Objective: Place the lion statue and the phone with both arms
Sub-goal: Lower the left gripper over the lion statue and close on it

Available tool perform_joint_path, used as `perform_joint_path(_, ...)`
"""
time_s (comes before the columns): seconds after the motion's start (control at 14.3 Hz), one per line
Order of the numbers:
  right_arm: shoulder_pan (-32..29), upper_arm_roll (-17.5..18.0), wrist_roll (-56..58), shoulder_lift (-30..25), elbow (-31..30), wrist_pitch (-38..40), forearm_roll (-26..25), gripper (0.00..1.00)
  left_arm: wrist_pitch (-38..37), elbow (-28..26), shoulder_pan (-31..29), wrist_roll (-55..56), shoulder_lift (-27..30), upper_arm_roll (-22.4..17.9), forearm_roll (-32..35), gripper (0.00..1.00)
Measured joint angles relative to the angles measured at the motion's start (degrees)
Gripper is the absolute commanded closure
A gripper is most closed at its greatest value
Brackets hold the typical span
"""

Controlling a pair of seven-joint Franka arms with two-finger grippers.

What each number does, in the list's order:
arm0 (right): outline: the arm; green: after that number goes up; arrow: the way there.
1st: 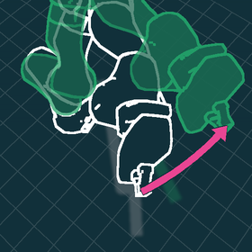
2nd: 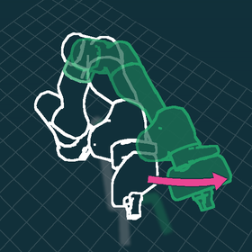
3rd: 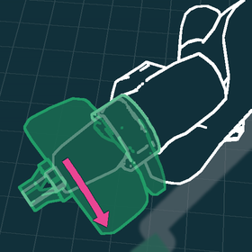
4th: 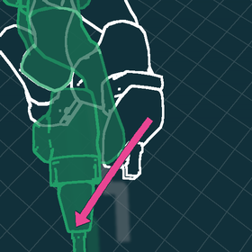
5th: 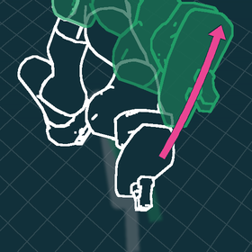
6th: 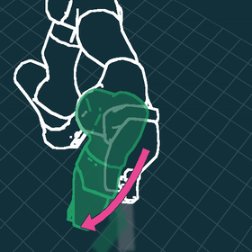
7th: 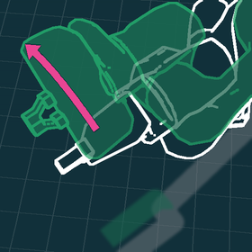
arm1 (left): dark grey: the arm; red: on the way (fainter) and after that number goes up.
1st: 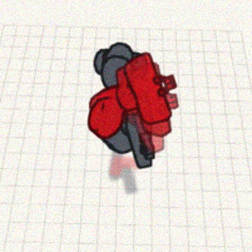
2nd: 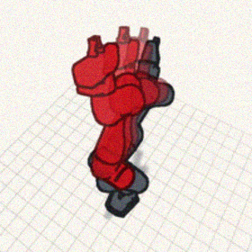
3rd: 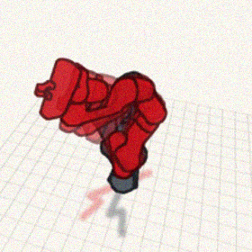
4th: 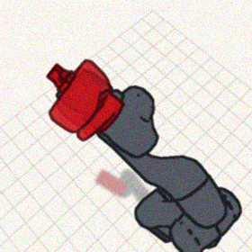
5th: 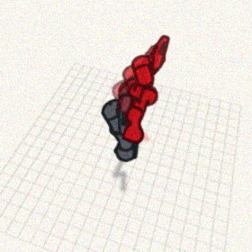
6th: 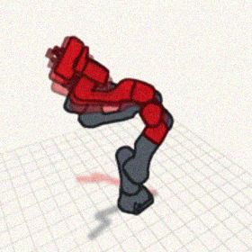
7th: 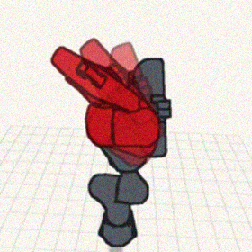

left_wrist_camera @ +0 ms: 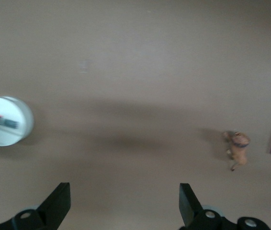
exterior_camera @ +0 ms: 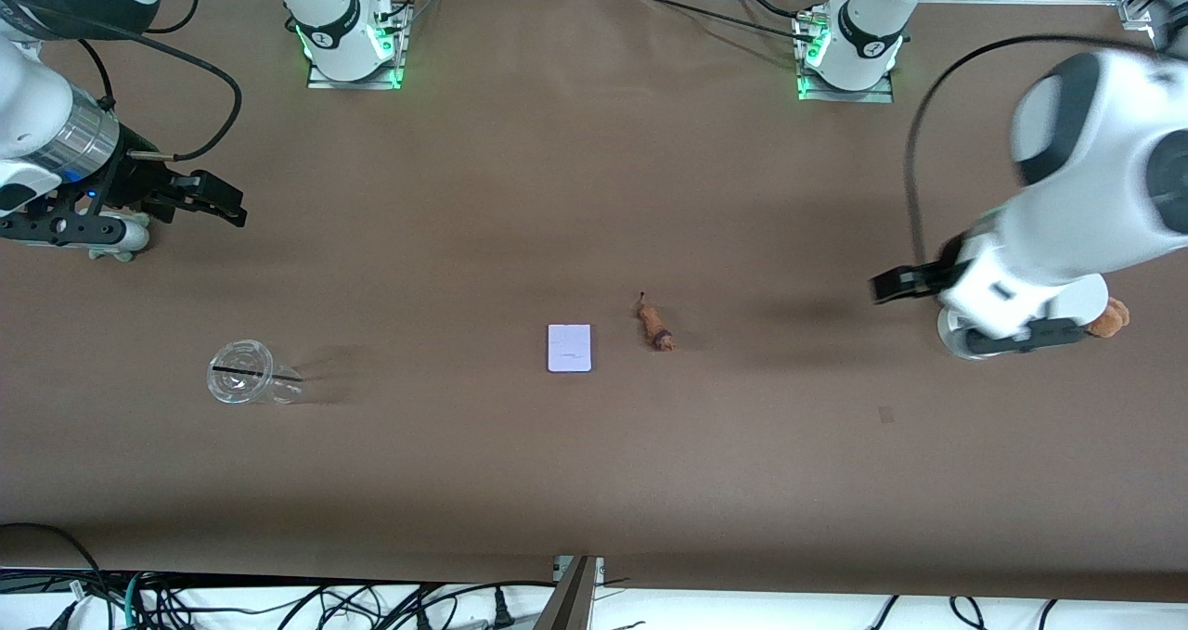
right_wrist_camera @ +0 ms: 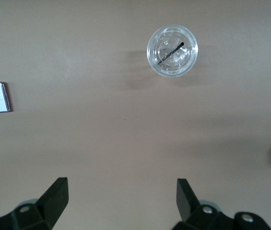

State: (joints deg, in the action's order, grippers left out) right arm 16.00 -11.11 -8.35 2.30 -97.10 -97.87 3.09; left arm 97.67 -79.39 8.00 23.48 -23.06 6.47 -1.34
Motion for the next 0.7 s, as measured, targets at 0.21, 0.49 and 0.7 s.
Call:
perform_joint_path(0.21,0.01,0.02,0.02,0.0,-0.01,0.01,-0.02,0.0,7.88,0.12,7.38,10.64,-5.68,0.23,0.0,0.0)
perform_joint_path(0.49,0.01,0.02,0.02,0.0,-0.01,0.02,-0.03,0.0,19.29,0.18,15.4,18.91,-14.18,0.16,0.01,0.0)
perform_joint_path(0.7,0.01,0.02,0.03,0.0,-0.02,0.03,-0.04,0.0,24.83,0.3,17.99,20.96,-18.5,-0.11,0.02,0.0)
